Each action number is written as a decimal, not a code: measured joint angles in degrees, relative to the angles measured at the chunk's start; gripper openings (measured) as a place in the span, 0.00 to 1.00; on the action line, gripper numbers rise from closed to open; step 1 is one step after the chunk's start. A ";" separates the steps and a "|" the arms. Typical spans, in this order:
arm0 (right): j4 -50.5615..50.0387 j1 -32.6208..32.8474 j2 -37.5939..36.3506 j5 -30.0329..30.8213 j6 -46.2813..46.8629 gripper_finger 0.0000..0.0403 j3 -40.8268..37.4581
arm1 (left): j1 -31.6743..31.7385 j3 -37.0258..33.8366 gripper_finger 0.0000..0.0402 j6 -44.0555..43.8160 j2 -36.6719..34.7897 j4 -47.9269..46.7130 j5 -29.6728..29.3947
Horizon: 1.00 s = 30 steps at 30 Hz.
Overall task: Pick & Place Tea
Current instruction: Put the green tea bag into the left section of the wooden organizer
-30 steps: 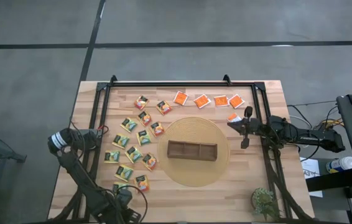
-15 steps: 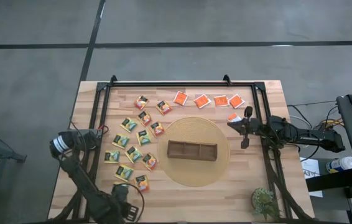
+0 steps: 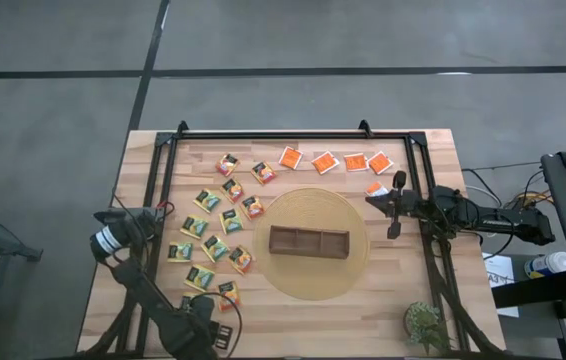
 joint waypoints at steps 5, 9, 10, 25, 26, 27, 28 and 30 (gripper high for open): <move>0.01 0.01 -0.02 0.00 0.00 0.02 -0.02 | 0.09 0.07 0.40 0.03 0.64 0.08 1.35; 0.00 0.01 0.00 0.00 0.00 0.02 -0.02 | 0.10 -0.03 0.35 0.57 0.59 0.28 1.80; 0.01 0.00 -0.01 0.00 0.00 0.02 -0.02 | 0.08 -0.03 0.32 0.93 0.56 0.56 1.96; 0.00 0.01 -0.01 0.00 0.00 0.02 0.00 | -0.01 3.49 0.01 13.47 1.00 3.40 -0.19; 0.00 0.01 0.00 0.00 0.00 0.02 0.01 | -0.01 4.17 0.01 14.94 1.09 3.40 -1.50; 0.00 0.01 0.00 0.00 0.00 0.02 -0.02 | 0.01 4.81 0.01 16.42 1.13 3.32 -2.79; 0.00 0.01 -0.01 0.00 0.00 0.02 -0.02 | 0.03 5.53 0.01 17.79 1.13 3.06 -3.94; 0.00 0.01 -0.02 0.00 0.00 0.02 -0.02 | 0.38 7.02 0.01 20.01 1.13 1.95 -5.67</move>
